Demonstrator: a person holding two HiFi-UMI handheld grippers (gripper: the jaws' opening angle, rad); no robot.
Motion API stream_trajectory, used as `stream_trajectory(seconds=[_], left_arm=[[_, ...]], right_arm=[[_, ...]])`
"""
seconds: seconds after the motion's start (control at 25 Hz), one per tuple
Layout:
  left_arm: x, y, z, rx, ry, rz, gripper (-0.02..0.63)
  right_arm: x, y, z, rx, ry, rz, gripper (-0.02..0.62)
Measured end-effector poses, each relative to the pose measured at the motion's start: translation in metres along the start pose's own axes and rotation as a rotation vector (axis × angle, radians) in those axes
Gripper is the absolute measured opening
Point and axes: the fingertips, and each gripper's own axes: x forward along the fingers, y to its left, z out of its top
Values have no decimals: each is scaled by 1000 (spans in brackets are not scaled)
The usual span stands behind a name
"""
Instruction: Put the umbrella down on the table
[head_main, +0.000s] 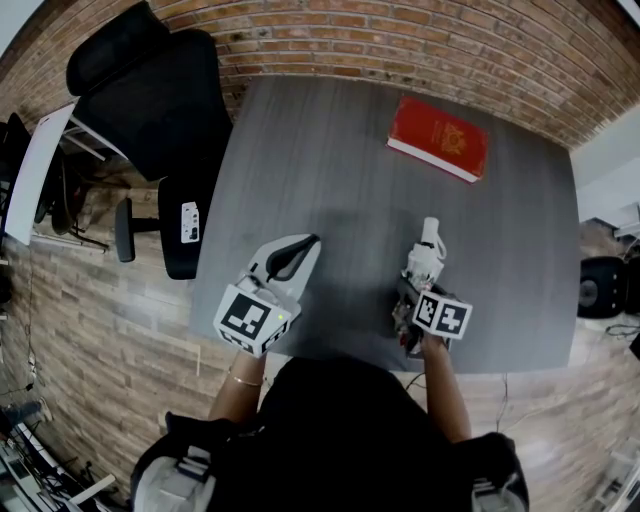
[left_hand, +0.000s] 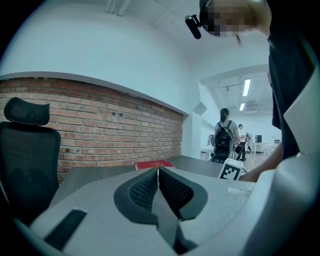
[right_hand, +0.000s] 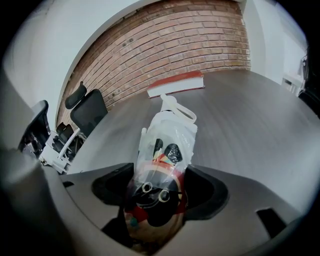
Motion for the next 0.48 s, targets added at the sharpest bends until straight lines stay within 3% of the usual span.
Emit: stream_trajectory(seconds=[0.48], left_arm=[[-9,-9,3,8,-14,-3,2]], right_arm=[[-8,-1,5,-2,-56,-12,327]])
